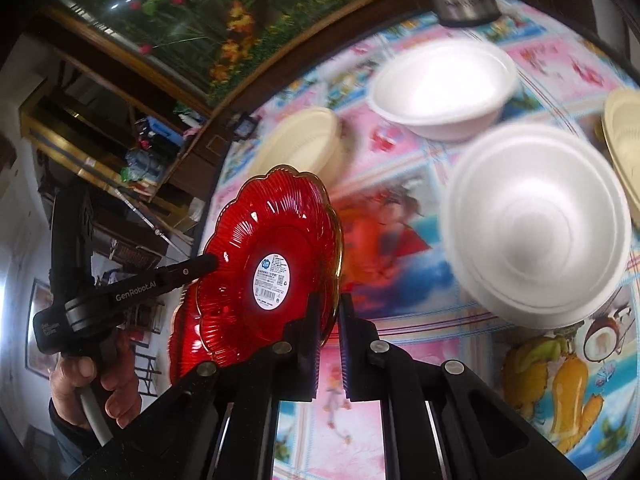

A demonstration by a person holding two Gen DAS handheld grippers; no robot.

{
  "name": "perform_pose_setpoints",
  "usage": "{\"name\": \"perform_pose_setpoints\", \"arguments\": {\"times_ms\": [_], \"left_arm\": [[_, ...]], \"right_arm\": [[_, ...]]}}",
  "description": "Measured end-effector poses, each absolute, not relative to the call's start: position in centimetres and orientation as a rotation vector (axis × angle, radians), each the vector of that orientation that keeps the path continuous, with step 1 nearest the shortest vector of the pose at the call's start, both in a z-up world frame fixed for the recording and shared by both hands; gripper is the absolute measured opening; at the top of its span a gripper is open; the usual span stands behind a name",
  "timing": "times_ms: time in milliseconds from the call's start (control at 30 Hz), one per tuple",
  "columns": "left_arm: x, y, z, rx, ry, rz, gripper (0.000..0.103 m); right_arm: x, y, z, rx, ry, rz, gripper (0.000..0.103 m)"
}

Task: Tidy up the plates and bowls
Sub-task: 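Carry the red plate onto the other red plate and release it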

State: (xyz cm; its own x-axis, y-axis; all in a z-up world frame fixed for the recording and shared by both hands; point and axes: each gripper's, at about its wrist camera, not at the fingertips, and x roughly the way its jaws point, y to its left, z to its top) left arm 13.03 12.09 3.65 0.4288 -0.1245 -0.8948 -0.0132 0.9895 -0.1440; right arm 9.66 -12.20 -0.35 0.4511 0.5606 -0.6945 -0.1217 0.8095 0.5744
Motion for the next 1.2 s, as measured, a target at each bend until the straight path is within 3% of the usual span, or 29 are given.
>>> {"name": "perform_pose_setpoints", "arguments": {"times_ms": [267, 533, 967, 1200], "left_arm": [[6.7, 18.1, 5.2, -0.198, 1.020, 0.054, 0.006], [2.9, 23.6, 1.6, -0.290, 1.045, 0.172, 0.006], [2.0, 24.9, -2.4, -0.317, 1.086, 0.228, 0.007], [1.8, 25.2, -3.0, -0.345, 1.079, 0.258, 0.007]], "right_arm": [[7.9, -6.4, 1.8, 0.387, 1.005, 0.560, 0.008], [7.0, -0.2, -0.2, 0.286, 1.063, 0.637, 0.008], [6.6, 3.2, -3.0, 0.174, 1.111, 0.613, 0.008], [6.4, 4.3, -3.3, 0.119, 1.120, 0.609, 0.013]]}}
